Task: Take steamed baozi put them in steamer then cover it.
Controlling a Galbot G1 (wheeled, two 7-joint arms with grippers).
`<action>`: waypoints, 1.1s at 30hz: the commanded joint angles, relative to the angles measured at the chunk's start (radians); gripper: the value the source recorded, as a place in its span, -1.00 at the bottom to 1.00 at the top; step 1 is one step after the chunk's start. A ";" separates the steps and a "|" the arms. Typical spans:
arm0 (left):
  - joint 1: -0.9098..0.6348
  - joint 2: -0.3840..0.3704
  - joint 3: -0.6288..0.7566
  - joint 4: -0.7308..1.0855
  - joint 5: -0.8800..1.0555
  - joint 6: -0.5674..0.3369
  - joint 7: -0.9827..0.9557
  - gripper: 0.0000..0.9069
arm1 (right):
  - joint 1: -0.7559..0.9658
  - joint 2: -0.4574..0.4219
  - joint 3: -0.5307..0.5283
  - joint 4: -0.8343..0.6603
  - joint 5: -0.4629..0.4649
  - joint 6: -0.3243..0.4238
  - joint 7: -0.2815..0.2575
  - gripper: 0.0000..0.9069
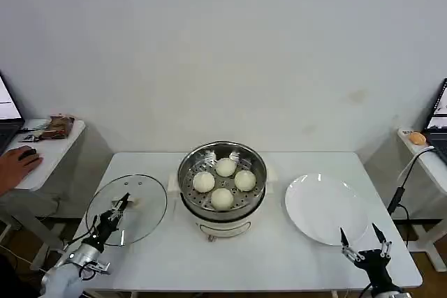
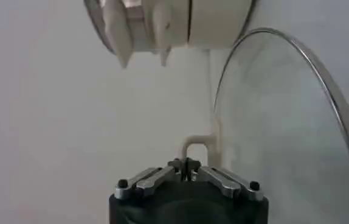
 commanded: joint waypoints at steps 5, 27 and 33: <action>0.029 0.106 -0.037 -0.195 -0.142 0.055 0.115 -1.00 | -0.011 -0.003 0.000 0.022 0.000 0.000 -0.004 1.00; 0.034 0.260 -0.016 -0.450 -0.326 0.258 0.335 -1.00 | -0.029 -0.009 0.000 0.049 0.003 0.003 -0.008 1.00; -0.001 0.270 0.053 -0.535 -0.349 0.337 0.392 -1.00 | -0.029 -0.012 0.003 0.052 0.004 0.004 -0.010 1.00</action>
